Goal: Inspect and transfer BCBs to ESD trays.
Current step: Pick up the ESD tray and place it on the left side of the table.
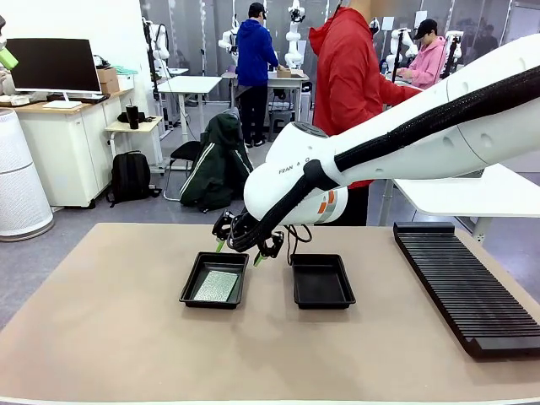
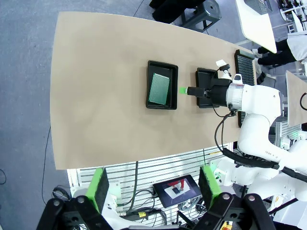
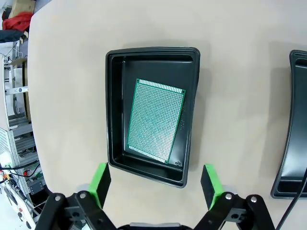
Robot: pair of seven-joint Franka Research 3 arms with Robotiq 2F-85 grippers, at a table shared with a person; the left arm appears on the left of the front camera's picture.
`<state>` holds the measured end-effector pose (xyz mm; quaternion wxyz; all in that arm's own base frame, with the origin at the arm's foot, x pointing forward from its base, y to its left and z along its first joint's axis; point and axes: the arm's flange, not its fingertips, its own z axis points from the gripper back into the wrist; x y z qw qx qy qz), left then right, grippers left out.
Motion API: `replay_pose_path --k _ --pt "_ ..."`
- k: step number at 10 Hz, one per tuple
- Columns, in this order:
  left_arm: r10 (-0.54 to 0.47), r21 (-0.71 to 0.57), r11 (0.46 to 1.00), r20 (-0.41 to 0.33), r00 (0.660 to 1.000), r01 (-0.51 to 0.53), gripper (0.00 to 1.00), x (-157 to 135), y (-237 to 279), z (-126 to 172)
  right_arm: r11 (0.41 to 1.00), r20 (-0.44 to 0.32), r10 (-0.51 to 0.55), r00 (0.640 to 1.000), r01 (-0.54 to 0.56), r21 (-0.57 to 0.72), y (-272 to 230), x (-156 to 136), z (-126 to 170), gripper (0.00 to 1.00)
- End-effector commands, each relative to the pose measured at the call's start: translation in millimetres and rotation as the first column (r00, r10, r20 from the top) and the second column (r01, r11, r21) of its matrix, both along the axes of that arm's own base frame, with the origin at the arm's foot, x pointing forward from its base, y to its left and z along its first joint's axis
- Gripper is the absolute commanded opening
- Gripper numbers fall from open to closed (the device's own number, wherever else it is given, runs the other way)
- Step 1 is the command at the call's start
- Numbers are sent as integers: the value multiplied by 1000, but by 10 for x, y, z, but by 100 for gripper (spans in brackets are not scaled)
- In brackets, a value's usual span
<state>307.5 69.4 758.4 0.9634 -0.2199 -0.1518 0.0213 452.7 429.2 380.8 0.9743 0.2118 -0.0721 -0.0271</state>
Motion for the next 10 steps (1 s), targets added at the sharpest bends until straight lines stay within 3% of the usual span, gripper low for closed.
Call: replay_pose_path --k 1,4,7,9,10 --pt "3 -3 1000 -2 1000 -3 100 -6 6 -14 1000 8 3 1000 -3 10 6 5 -20 100" --pt "0 0 1000 0 1000 0 100 0 0 0 1000 0 0 1000 0 0 0 0 0 100" --pt "-51 113 992 9 999 50 100 312 -702 -450 990 21 2 1000 -4 138 -603 -248 246 100" --pt "-52 164 985 -32 998 57 100 490 -1155 -846 973 -22 20 1000 -14 229 -1085 -389 492 100" --pt "-37 183 982 -16 999 39 100 536 -1345 -1025 971 -40 17 999 -7 239 -1268 -435 595 100"
